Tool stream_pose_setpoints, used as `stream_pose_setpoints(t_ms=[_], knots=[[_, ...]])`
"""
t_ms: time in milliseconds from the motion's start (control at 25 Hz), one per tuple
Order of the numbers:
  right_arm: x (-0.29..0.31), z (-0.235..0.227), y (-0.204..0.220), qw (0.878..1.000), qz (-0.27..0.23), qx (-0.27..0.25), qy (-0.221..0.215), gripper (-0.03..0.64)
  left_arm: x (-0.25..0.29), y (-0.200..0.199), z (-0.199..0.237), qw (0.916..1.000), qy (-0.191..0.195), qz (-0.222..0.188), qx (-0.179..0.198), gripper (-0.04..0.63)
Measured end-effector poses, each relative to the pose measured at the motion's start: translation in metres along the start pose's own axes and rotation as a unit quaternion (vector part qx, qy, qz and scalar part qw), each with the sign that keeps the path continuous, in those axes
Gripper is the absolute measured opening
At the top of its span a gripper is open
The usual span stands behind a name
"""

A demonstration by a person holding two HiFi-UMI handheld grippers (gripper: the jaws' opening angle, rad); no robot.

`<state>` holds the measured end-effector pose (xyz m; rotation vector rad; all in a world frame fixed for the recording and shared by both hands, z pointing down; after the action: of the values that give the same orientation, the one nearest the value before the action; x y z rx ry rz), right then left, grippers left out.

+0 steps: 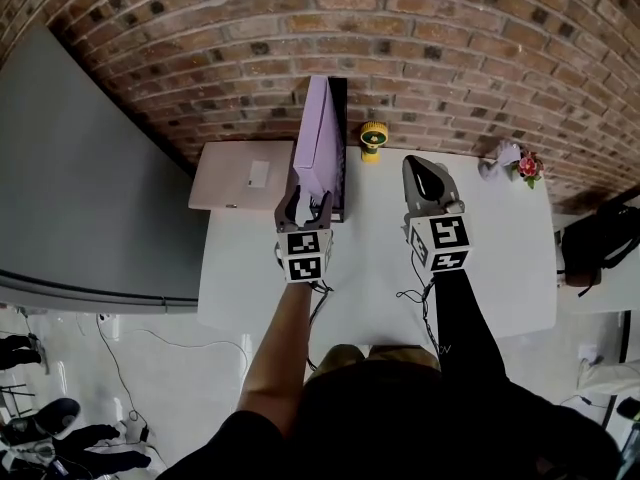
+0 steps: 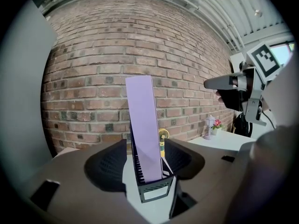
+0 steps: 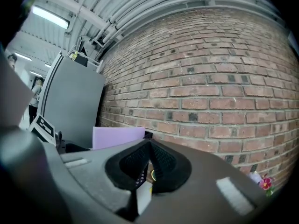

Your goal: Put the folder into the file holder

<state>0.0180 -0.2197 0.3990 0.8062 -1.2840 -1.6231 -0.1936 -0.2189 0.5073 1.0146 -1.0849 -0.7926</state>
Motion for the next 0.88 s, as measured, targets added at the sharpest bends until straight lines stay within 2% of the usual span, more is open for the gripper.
stream_pose_setpoints(t_ms=[320, 520, 880], knots=[[-0.031, 0.007, -0.002, 1.000, 0.008, 0.010, 0.028, -0.001, -0.038, -0.022, -0.003, 0.9989, 0.030, -0.029, 0.020, 0.242], [-0.047, 0.009, -0.007, 1.000, 0.004, 0.009, 0.026, -0.002, -0.067, -0.047, -0.017, 0.9963, 0.043, -0.055, 0.050, 0.242], [-0.070, 0.005, -0.014, 1.000, -0.016, 0.011, -0.005, 0.000, -0.103, -0.080, -0.051, 0.9924, 0.051, -0.099, 0.053, 0.242]])
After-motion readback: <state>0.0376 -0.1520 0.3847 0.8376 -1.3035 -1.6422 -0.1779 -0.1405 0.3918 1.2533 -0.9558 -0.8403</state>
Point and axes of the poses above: the fingertips, and each gripper's own axes: x forward along the fingers, z to its left, y out of its underside, the point moved 5 cm from there along -x, backward along the fingers, and after that the axes turned 9 degrees about -x, right-handed, at the moved point
